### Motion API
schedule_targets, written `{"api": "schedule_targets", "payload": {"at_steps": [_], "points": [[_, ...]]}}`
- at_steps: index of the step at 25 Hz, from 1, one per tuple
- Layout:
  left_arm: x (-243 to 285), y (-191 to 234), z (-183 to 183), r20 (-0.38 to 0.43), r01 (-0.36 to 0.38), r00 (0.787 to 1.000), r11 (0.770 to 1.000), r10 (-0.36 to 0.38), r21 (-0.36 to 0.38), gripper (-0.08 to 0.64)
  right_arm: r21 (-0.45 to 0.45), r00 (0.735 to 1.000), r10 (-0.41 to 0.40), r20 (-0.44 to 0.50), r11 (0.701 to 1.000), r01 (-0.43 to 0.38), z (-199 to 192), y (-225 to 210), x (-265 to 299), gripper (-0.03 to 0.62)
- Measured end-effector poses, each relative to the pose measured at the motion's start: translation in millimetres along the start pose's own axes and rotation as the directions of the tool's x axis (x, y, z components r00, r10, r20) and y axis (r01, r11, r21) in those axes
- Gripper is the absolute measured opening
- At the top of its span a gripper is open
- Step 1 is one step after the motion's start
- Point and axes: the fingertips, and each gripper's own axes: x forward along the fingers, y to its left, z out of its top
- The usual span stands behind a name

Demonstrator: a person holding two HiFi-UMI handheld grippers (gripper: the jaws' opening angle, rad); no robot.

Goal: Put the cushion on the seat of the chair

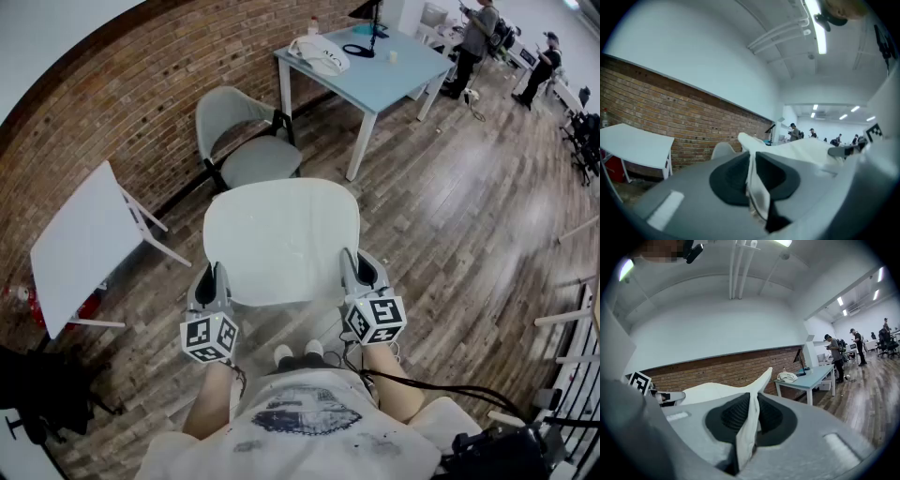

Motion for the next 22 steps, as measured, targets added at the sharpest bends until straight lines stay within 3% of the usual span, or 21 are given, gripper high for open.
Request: {"api": "schedule_targets", "payload": {"at_steps": [15,22], "points": [[20,-23,1,0.008,0.01,1.0,1.0,-0.01,0.009,0.032,0.027,1.0,-0.002,0.02,1.0,0.001,7,-33,-1,0.04],[47,-27,-5,0.003,0.001,1.0,1.0,-0.001,0.002,0.032,0.016,1.0,0.013,-0.001,1.0,-0.013,4,-52,27,0.041]]}}
